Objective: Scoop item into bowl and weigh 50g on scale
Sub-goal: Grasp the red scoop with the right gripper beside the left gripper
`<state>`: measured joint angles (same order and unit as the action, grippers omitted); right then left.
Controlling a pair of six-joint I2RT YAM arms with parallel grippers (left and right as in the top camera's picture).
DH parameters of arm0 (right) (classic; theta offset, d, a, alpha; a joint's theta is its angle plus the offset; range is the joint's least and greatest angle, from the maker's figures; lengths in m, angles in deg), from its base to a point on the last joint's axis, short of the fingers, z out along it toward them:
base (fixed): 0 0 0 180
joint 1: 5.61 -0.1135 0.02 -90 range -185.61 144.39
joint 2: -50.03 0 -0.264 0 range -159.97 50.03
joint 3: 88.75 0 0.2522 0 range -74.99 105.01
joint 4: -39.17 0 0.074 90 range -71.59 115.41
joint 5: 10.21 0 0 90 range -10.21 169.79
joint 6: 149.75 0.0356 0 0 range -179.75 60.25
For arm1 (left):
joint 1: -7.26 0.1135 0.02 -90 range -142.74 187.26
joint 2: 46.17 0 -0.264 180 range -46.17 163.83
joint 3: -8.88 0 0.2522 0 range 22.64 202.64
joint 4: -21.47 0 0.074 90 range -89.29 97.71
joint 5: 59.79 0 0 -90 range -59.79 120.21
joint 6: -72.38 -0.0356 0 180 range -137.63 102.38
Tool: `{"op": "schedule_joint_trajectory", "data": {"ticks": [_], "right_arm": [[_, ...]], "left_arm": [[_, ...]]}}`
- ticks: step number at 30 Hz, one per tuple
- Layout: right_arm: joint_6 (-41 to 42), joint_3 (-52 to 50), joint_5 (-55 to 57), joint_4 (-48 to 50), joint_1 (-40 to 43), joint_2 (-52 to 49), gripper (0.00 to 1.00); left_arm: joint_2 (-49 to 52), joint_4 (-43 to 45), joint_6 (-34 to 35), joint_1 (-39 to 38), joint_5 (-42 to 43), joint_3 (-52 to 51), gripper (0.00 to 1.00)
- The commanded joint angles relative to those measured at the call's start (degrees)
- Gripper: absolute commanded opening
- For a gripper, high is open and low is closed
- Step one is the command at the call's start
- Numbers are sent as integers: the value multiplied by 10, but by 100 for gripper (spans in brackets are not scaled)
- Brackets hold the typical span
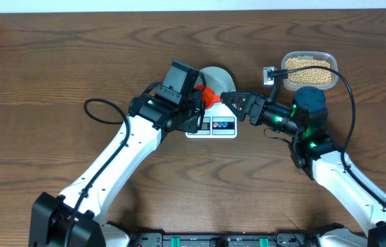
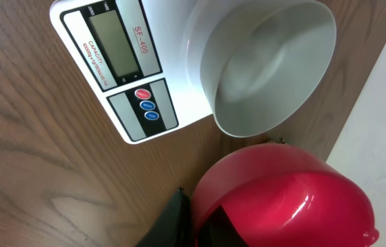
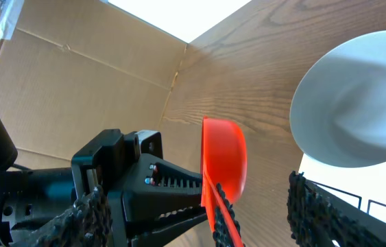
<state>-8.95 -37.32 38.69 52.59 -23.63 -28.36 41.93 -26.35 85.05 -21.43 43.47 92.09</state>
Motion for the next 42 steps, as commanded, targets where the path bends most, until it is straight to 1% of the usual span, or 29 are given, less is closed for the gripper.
{"op": "schedule_joint_trajectory", "data": {"ticks": [1, 11, 24, 36, 39, 42], "right_arm": [[-8, 9, 4, 0, -8, -5, 81], [-8, 9, 4, 0, -9, -5, 80], [-12, 9, 4, 0, -9, -5, 73], [-12, 9, 5, -4, -8, -5, 72], [-12, 9, 5, -4, -8, -5, 70], [-12, 9, 5, -4, -8, -5, 64]], "left_arm": [[-1, 0, 9, -3, 7, 1, 7], [-1, 4, 12, -9, 11, 1, 8], [-1, 10, 14, -17, 11, 1, 7], [-1, 18, 14, -24, 11, 1, 7], [-1, 19, 16, -27, 11, 1, 7], [-1, 19, 16, -27, 11, 1, 7]]}}
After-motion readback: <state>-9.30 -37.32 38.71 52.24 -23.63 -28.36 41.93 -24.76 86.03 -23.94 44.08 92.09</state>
